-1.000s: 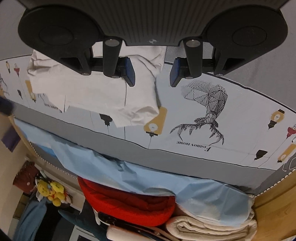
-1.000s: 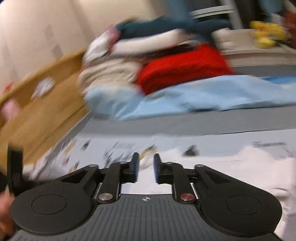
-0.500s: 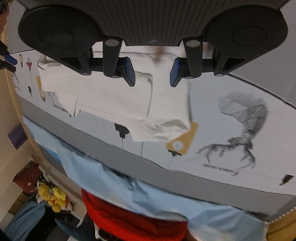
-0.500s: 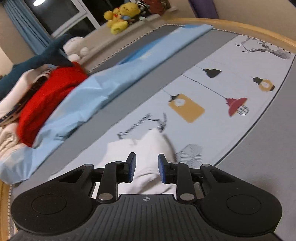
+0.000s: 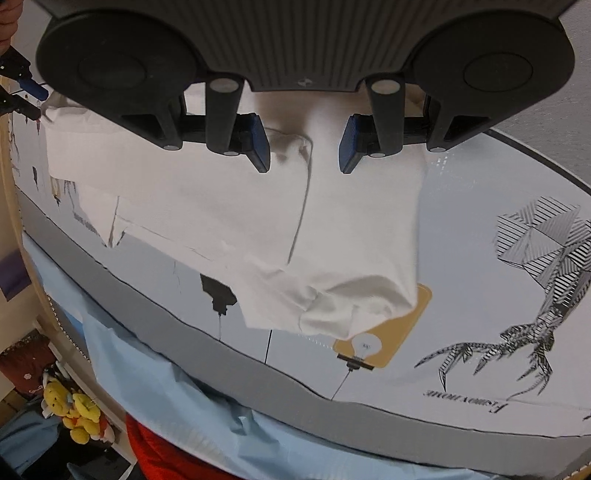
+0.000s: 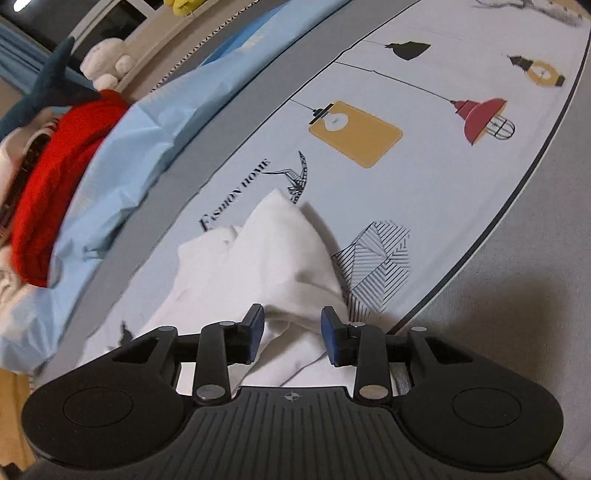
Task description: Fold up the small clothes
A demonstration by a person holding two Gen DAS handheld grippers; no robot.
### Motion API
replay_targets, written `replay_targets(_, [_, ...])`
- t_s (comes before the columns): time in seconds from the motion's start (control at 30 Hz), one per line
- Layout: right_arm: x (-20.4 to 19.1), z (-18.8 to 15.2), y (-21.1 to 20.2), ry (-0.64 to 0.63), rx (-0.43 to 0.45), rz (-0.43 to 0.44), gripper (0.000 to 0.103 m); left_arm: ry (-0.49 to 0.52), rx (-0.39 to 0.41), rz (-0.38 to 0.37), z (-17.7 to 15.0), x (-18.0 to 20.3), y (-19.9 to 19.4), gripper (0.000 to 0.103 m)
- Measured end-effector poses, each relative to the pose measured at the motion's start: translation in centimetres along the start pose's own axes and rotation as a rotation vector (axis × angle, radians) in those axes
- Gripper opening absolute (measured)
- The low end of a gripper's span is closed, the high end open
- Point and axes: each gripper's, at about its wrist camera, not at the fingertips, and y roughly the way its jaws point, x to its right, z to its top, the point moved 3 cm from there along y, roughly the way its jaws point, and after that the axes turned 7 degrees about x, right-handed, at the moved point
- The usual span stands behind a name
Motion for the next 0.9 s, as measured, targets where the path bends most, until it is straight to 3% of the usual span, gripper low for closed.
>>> replay_targets(0.1, [-0.4,-0.2,0.7,-0.003,-0.007,-0.004,0.040,0.010,-0.020,0.006,-0.4,0.2,1.0,0.045])
replay_targets(0.17, [-0.5,-0.4,1.1,-0.014,-0.012,-0.018,0.040,0.038,-0.021,0.004,-0.5,0.6,1.4,0.039])
replay_targets(0.23, [-0.5,-0.8,1.4,-0.023,-0.019,-0.034,0.040,0.074,-0.024,0.000,-0.4,1.0,1.4,0.006])
replay_targets(0.27, [-0.5,-0.9,1.5,-0.027,-0.022,-0.042,0.040,0.091,-0.016,0.009,-0.3,1.1,1.2,0.002])
replay_targets(0.3, [-0.4,-1.1,1.7,-0.032,-0.025,-0.048,0.039,0.111,0.003,0.010,-0.1,1.3,0.7,0.001])
replay_targets(0.4, [-0.7,-1.5,1.9,-0.050,-0.034,-0.048,0.009,0.135,0.069,-0.029,1.1,2.0,-1.5,0.001])
replay_targets(0.57, [-3.1,-1.3,-0.5,-0.130,0.031,0.031,0.005,0.167,0.233,-0.102,4.0,2.4,-7.4,0.001])
replay_targets(0.67, [-4.2,-1.4,-1.9,-0.177,0.043,0.099,0.005,0.143,0.266,-0.100,4.7,0.7,-9.4,0.001])
replay_targets(0.73, [-4.3,-1.9,-1.6,-0.225,-0.002,0.092,0.005,0.130,0.205,-0.072,4.3,-0.8,-8.8,0.001])
replay_targets(0.8, [-3.7,-3.4,0.0,-0.286,-0.132,0.037,0.006,0.148,0.051,0.004,3.3,-2.1,-6.6,0.002])
replay_targets(0.87, [-2.5,-4.9,1.4,-0.348,-0.215,-0.094,0.007,0.198,-0.069,0.105,2.0,-3.3,-4.7,0.002])
replay_targets(0.9, [-2.1,-5.1,1.6,-0.354,-0.217,-0.131,0.010,0.196,-0.068,0.135,2.0,-3.9,-4.7,0.002])
